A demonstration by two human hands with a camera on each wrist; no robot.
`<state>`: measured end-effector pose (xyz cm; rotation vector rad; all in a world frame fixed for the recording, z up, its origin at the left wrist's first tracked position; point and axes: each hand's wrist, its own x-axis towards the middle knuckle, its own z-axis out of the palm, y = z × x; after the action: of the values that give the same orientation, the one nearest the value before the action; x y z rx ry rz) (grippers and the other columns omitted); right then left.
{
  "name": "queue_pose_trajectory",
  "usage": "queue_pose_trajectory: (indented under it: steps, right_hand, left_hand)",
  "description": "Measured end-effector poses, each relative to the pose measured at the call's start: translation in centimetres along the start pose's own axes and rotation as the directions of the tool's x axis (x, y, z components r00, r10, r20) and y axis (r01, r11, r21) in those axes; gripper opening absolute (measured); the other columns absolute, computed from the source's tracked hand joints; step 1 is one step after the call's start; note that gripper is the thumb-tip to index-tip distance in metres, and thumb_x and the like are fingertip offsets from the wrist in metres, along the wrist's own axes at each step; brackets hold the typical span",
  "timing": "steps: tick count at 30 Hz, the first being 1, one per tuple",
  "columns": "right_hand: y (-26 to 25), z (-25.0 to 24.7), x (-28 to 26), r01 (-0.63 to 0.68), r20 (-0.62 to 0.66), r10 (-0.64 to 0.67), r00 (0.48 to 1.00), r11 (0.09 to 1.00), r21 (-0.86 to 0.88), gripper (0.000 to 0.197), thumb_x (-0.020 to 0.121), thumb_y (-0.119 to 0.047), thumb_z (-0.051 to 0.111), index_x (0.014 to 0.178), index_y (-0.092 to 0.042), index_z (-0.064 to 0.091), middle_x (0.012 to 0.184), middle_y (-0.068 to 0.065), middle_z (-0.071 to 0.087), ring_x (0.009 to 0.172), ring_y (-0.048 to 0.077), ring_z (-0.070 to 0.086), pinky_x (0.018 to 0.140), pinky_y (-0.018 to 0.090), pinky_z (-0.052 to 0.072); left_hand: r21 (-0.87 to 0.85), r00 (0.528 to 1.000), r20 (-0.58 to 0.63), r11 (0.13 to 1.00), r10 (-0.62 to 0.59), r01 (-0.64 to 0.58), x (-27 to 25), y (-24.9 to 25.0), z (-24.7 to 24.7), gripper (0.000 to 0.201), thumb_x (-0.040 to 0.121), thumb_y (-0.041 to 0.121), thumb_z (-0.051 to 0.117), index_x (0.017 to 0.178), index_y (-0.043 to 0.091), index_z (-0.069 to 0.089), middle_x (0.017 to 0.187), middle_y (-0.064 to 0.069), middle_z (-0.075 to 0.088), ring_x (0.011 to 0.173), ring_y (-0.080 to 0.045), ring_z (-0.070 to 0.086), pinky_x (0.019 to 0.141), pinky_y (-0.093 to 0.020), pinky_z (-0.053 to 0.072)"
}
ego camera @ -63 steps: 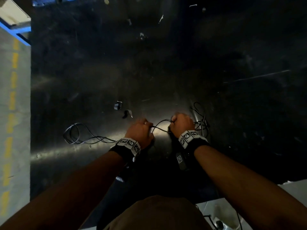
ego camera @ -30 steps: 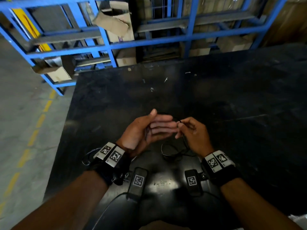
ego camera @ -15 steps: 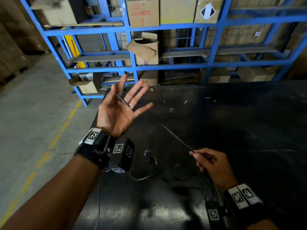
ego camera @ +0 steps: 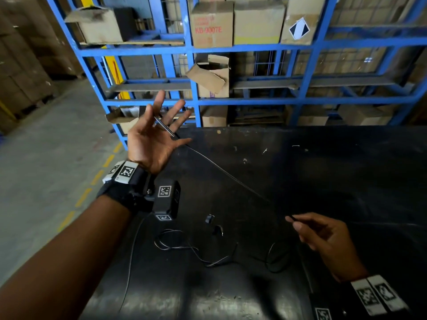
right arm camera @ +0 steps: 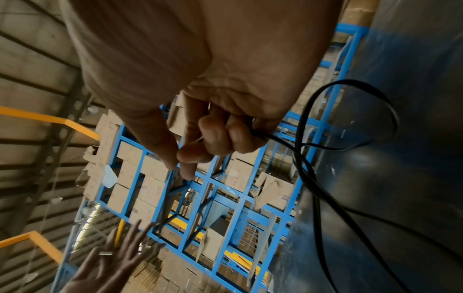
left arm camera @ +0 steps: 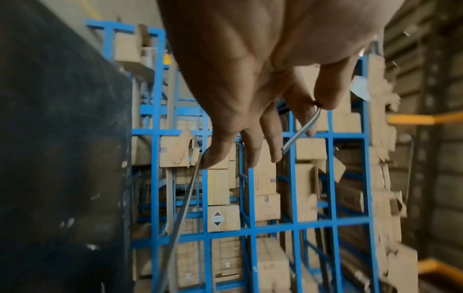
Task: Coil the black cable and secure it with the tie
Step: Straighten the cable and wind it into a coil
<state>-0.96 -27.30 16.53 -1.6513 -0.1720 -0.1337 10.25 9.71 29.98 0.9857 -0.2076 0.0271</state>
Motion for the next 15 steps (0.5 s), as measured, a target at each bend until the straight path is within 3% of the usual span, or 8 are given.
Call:
queue_pose_trajectory:
  steps: [2, 5, 8, 10, 12, 13, 14, 15]
  right_hand:
    - [-1.7, 0.0, 0.1, 0.063, 0.017, -0.062, 0.998, 0.998, -0.004, 0.014, 0.08, -0.009, 0.072, 0.088, -0.014, 0.082, 0.075, 0.015, 0.076, 0.054, 0.007, 0.058, 0.052, 0.012, 0.046]
    - [-4.5, 0.0, 0.9, 0.167, 0.052, -0.164, 0.985, 0.984, -0.061, 0.017, 0.083, 0.002, 0.07, 0.089, -0.011, 0.08, 0.078, -0.002, 0.079, 0.059, 0.001, 0.064, 0.06, 0.011, 0.05]
    - [-7.5, 0.4, 2.0, 0.276, 0.086, -0.266, 0.96, 0.951, -0.136, 0.013, 0.085, -0.005, 0.068, 0.09, -0.012, 0.077, 0.079, -0.018, 0.077, 0.065, -0.003, 0.067, 0.065, 0.007, 0.049]
    - [-9.4, 0.7, 3.0, 0.333, 0.094, -0.321, 0.943, 0.925, -0.184, 0.011, 0.085, -0.014, 0.067, 0.092, -0.014, 0.076, 0.08, -0.022, 0.075, 0.067, -0.005, 0.067, 0.067, 0.006, 0.049]
    - [-11.0, 0.8, 4.1, 0.389, 0.104, -0.375, 0.921, 0.888, -0.246, 0.012, 0.088, -0.015, 0.067, 0.096, -0.014, 0.076, 0.082, -0.018, 0.075, 0.07, -0.004, 0.068, 0.067, 0.008, 0.05]
    - [-11.6, 0.7, 4.8, 0.419, 0.111, -0.404, 0.908, 0.863, -0.282, 0.011, 0.09, -0.014, 0.067, 0.098, -0.013, 0.075, 0.086, -0.017, 0.074, 0.073, -0.004, 0.069, 0.069, 0.009, 0.051]
    - [-12.0, 0.7, 5.5, 0.444, 0.116, -0.43, 0.895, 0.837, -0.319, 0.012, 0.092, -0.012, 0.067, 0.1, -0.012, 0.075, 0.091, -0.014, 0.074, 0.077, -0.005, 0.069, 0.071, 0.009, 0.052]
    - [-12.3, 0.7, 6.3, 0.46, 0.112, -0.451, 0.886, 0.818, -0.346, 0.012, 0.093, -0.011, 0.067, 0.102, -0.011, 0.075, 0.093, -0.012, 0.073, 0.079, -0.006, 0.069, 0.073, 0.009, 0.052]
  left_hand:
    - [0.166, 1.0, -0.006, 0.986, -0.021, 0.021, 0.1, -0.6, 0.1, 0.044, 0.104, 0.043, 0.04, 0.142, 0.03, 0.056, 0.151, -0.01, 0.058, 0.141, -0.03, 0.054, 0.111, -0.068, 0.032]
    - [0.411, 0.997, 0.044, 0.911, -0.062, 0.038, -0.1, -2.2, 0.2, 0.054, 0.089, 0.042, 0.069, 0.134, 0.014, 0.066, 0.146, -0.013, 0.062, 0.139, -0.028, 0.056, 0.117, -0.051, 0.039]
    - [0.613, 0.972, 0.134, 0.787, -0.191, 0.07, -0.8, -4.5, 0.1, 0.033, 0.092, 0.032, 0.07, 0.116, 0.01, 0.076, 0.131, 0.004, 0.072, 0.129, -0.011, 0.064, 0.117, -0.034, 0.037]
    - [0.726, 0.933, 0.196, 0.684, -0.302, 0.068, -1.5, -5.9, 0.2, 0.036, 0.092, 0.032, 0.071, 0.106, -0.001, 0.077, 0.123, 0.003, 0.075, 0.128, -0.003, 0.063, 0.117, -0.028, 0.04]
    - [0.828, 0.885, 0.235, 0.559, -0.401, 0.034, -2.4, -7.0, 0.5, 0.029, 0.1, 0.027, 0.063, 0.097, -0.002, 0.07, 0.098, 0.0, 0.063, 0.122, 0.007, 0.062, 0.117, -0.033, 0.042]
    - [0.87, 0.86, 0.241, 0.493, -0.449, 0.013, -2.9, -7.3, 0.9, 0.03, 0.104, 0.024, 0.058, 0.096, -0.003, 0.069, 0.091, 0.007, 0.056, 0.117, 0.013, 0.06, 0.116, -0.035, 0.044]
    - [0.895, 0.842, 0.25, 0.445, -0.479, -0.013, -3.3, -7.6, 1.0, 0.033, 0.105, 0.024, 0.055, 0.102, -0.004, 0.073, 0.11, -0.016, 0.034, 0.117, 0.013, 0.059, 0.115, -0.035, 0.044]
    - [0.904, 0.82, 0.259, 0.428, -0.51, -0.02, -3.9, -7.7, 1.3, 0.032, 0.106, 0.026, 0.054, 0.115, 0.004, 0.076, 0.113, -0.005, 0.08, 0.121, 0.007, 0.061, 0.117, -0.038, 0.042]
